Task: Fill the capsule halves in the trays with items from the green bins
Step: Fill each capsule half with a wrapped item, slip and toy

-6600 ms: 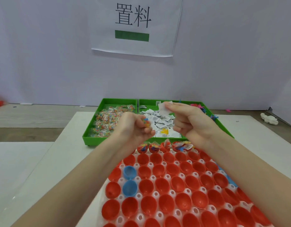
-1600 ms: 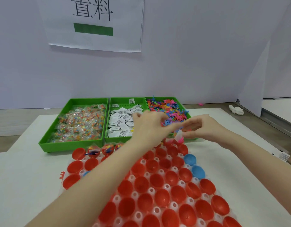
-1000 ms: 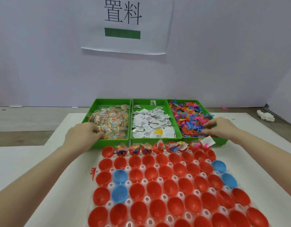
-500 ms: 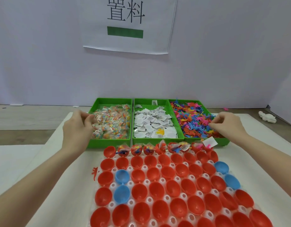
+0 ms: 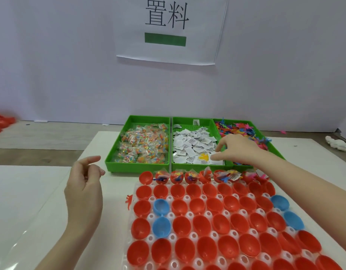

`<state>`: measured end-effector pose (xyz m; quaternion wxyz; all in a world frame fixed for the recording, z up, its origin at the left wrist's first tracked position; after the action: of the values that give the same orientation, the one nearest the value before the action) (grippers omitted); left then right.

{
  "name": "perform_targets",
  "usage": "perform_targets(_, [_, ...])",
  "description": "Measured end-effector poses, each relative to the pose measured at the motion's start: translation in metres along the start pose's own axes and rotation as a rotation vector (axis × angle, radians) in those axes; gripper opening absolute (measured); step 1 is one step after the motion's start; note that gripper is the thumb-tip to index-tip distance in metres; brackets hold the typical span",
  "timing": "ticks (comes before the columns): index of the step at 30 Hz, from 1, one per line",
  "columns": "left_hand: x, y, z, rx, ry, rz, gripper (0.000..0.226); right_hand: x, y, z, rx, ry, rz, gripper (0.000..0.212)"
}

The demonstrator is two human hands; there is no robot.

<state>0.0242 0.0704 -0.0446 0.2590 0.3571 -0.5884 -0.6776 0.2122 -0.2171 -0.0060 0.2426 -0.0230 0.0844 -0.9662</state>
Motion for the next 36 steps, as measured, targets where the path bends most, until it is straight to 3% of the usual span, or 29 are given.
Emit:
perform_targets(3, [0.006, -0.006, 0.009, 0.012, 0.018, 0.014, 0.035, -0.008, -0.005, -0.011, 0.084, -0.071, -0.059, 0.035])
perform_targets(7, [0.008, -0.009, 0.017, 0.001, 0.061, 0.013, 0.034, -0.007, -0.002, -0.014, 0.086, -0.055, -0.114, 0.016])
perform_targets(13, [0.008, -0.012, 0.019, -0.013, 0.068, 0.013, 0.025, 0.001, 0.000, 0.007, 0.037, 0.152, -0.017, 0.041])
perform_targets(17, [0.009, -0.012, 0.017, -0.019, 0.057, 0.013, 0.025, -0.001, 0.005, 0.000, -0.070, 0.108, 0.013, 0.055])
perform_targets(23, [0.008, -0.012, 0.017, 0.011, 0.040, 0.015, 0.021, 0.007, 0.007, 0.005, -0.203, 0.275, 0.002, 0.048])
perform_targets(26, [0.009, -0.011, 0.014, 0.034, 0.011, 0.010, 0.021, 0.010, 0.010, 0.013, -0.391, 0.365, -0.058, 0.014])
perform_targets(27, [0.009, -0.011, 0.014, 0.053, 0.003, 0.018, 0.022, 0.012, 0.011, 0.013, -0.489, 0.368, -0.098, 0.021])
perform_targets(31, [0.012, -0.006, 0.011, 0.135, -0.028, 0.060, 0.020, 0.023, -0.011, 0.010, -0.989, 0.225, -0.041, 0.037])
perform_targets(36, [0.035, 0.030, -0.014, 0.206, -0.287, 0.055, 0.017, 0.071, -0.090, 0.012, -1.318, -0.167, 0.266, 0.048])
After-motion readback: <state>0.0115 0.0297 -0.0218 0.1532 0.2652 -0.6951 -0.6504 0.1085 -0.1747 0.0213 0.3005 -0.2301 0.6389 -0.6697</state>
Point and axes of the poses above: each hand's wrist, its own x-axis away from the middle knuckle, its own z-axis out of the back of the hand, y = z × x, the point moved 7 cm from there along -x, towards the middle knuckle, and after that the axes turned 8 degrees about z, right-handed, at the moved point
